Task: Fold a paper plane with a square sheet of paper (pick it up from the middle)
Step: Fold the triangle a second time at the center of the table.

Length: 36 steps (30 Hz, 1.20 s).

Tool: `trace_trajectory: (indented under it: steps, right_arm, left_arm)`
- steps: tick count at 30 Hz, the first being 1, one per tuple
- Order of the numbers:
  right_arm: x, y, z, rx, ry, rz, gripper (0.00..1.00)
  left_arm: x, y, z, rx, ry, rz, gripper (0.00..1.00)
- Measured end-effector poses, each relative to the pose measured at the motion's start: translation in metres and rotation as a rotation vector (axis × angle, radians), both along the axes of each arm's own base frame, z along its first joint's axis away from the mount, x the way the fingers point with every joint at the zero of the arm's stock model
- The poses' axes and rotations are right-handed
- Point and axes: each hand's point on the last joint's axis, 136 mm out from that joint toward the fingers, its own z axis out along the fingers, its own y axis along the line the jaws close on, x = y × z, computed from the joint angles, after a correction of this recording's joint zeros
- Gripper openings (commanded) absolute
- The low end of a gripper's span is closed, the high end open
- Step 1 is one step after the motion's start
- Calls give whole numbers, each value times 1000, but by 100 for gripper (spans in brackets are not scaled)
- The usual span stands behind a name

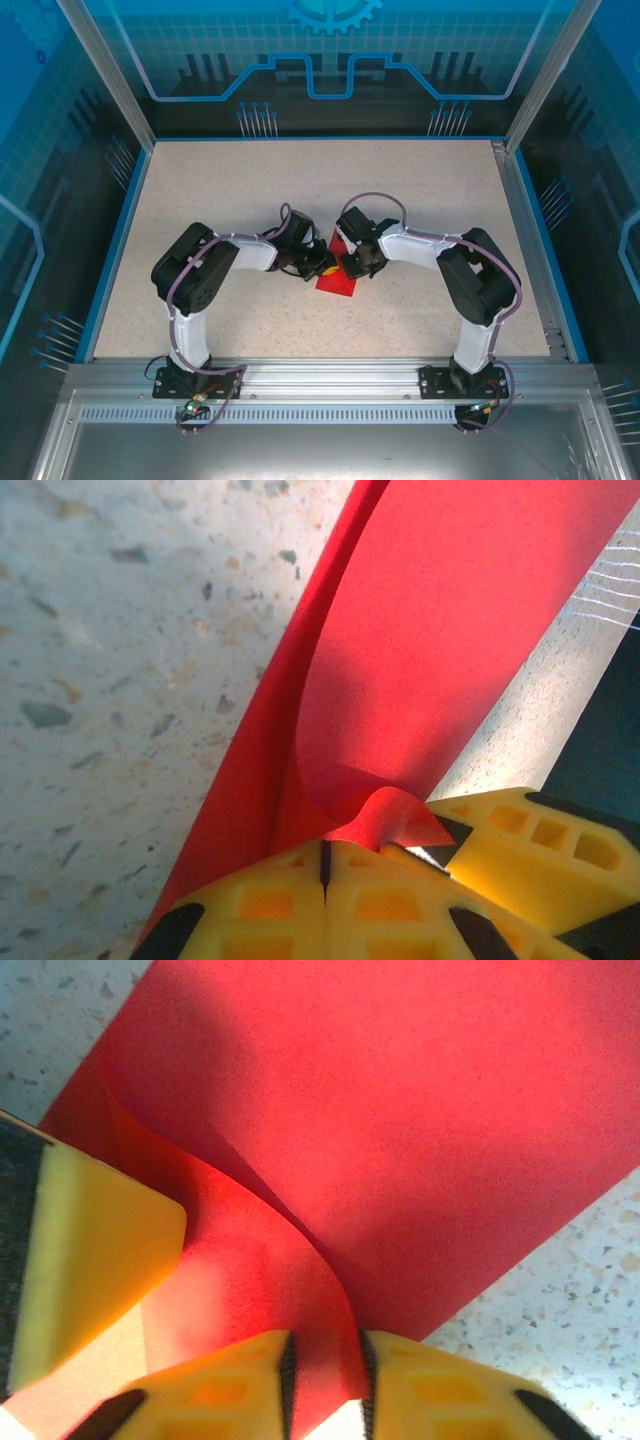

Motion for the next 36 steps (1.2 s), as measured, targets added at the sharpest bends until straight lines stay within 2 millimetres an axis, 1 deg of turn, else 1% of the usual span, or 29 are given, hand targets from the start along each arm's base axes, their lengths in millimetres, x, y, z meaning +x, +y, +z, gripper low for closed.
trace_trajectory:
  steps: [2,5,8,10,11,15,19,21,24,28,31,36]
  right_arm:
    - [2,0,8,30,-12,-19,42]
    - [7,-5,30,90,-54,-63,48]
    - [10,-13,49,148,-92,-110,49]
    - [10,-15,57,185,-104,-133,47]
    - [8,-14,60,212,-103,-142,44]
    - [-4,-4,64,316,-58,-154,21]
    - [-13,13,64,443,11,-178,12]
    - [-18,21,63,509,51,-190,10]
    - [-25,28,59,563,100,-213,8]
    - [-29,31,47,575,154,-235,8]
    - [-32,35,33,571,200,-238,8]
    - [-36,34,13,543,251,-258,9]
  left_arm:
    - [0,0,0,1,-2,0,0]
    - [0,0,0,2,-6,-4,0]
    - [0,0,0,4,-14,-11,0]
    - [0,0,0,5,-16,-13,0]
    - [0,0,0,5,-15,-13,0]
    - [0,0,0,6,-15,-14,0]
    - [0,-1,0,7,-17,-17,0]
    - [0,-2,0,6,-17,-18,0]
    - [0,-3,0,6,-18,-22,0]
    - [0,-4,-1,6,-19,-25,0]
    - [0,-4,-1,7,-21,-27,0]
    - [0,-4,-1,9,-31,-36,0]
